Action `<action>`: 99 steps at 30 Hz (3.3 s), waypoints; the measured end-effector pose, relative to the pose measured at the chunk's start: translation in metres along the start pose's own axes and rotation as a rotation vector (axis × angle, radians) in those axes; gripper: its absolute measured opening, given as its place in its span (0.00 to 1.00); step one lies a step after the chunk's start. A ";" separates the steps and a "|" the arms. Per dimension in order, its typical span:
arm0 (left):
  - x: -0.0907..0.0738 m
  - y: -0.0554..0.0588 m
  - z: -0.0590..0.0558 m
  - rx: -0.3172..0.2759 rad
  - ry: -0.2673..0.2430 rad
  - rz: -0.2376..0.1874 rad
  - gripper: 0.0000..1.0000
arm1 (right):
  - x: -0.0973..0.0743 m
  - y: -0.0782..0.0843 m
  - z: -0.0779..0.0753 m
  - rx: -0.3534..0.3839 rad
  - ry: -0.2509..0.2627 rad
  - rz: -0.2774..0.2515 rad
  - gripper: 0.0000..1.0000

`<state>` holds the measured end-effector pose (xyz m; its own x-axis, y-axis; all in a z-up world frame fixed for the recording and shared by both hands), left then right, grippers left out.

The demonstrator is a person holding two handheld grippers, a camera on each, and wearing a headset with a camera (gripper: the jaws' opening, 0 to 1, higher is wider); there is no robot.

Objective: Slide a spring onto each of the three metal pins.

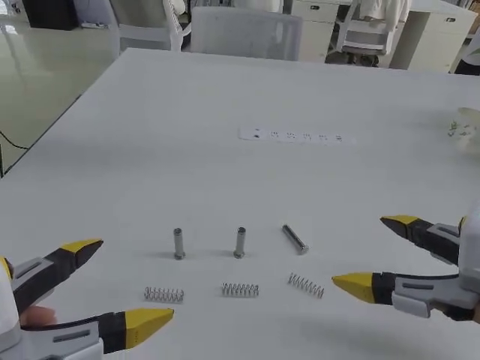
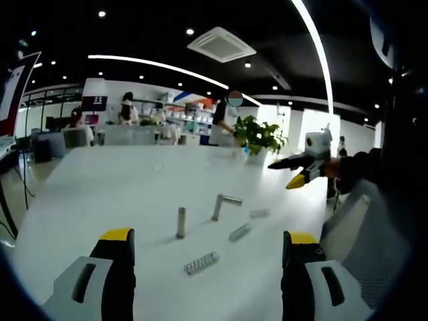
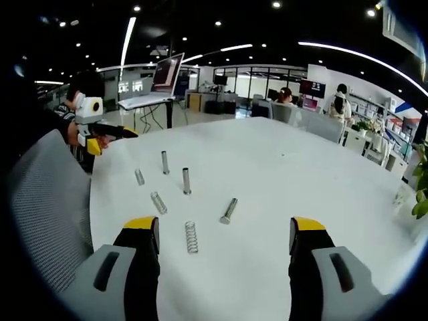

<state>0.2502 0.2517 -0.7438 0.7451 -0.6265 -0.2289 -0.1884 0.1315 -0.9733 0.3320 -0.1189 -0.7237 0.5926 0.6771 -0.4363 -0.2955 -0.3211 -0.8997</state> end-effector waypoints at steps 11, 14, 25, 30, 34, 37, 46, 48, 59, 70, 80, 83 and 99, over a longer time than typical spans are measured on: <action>-0.005 -0.007 -0.005 0.004 -0.005 -0.018 0.88 | 0.029 -0.030 -0.017 -0.082 -0.009 0.034 0.77; -0.006 -0.006 -0.006 0.002 -0.007 -0.016 0.88 | 0.039 -0.034 -0.020 -0.089 -0.013 0.050 0.77; -0.005 -0.008 -0.009 0.008 0.000 -0.015 0.88 | 0.074 -0.046 -0.024 -0.099 -0.022 0.102 0.74; -0.005 -0.007 -0.011 0.010 0.003 -0.013 0.88 | 0.089 -0.044 -0.025 -0.075 -0.026 0.141 0.71; -0.006 -0.007 -0.011 0.008 0.001 -0.012 0.87 | 0.098 -0.043 -0.025 -0.059 -0.020 0.173 0.65; -0.007 -0.006 -0.011 0.006 -0.002 -0.014 0.87 | 0.106 -0.039 -0.023 -0.049 -0.024 0.207 0.61; -0.007 -0.005 -0.011 0.002 -0.004 -0.014 0.87 | 0.122 -0.029 -0.025 -0.021 0.010 0.306 0.52; -0.008 -0.004 -0.011 0.000 -0.004 -0.014 0.87 | 0.126 -0.027 -0.024 -0.026 0.017 0.320 0.51; -0.008 -0.003 -0.009 -0.004 -0.007 -0.015 0.86 | 0.139 -0.021 -0.021 -0.015 0.045 0.414 0.35; -0.007 -0.001 -0.008 -0.011 -0.008 -0.016 0.86 | 0.146 -0.015 -0.017 -0.003 0.043 0.477 0.19; -0.009 0.000 -0.006 -0.015 -0.015 -0.015 0.86 | 0.152 -0.011 -0.018 0.027 0.069 0.523 0.11; -0.009 0.001 -0.006 -0.017 -0.017 -0.014 0.86 | 0.153 -0.010 -0.019 0.032 0.072 0.534 0.10; -0.009 0.002 -0.003 -0.020 -0.023 -0.008 0.86 | 0.159 -0.007 -0.019 0.119 0.099 0.572 0.05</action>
<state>0.2408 0.2551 -0.7434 0.7608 -0.6099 -0.2217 -0.1948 0.1113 -0.9745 0.4425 -0.0214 -0.7872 0.3802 0.3514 -0.8556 -0.6670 -0.5366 -0.5168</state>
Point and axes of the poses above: the centre of the closed fingertips' face, and the gripper's own axes: x roughly forward along the fingers, z roughly to its left, y roughly out of its underside, the point moved 9 cm from there along -x, roughly backward along the fingers, and after that the axes turned 7 degrees about x, right-handed, at the moved point
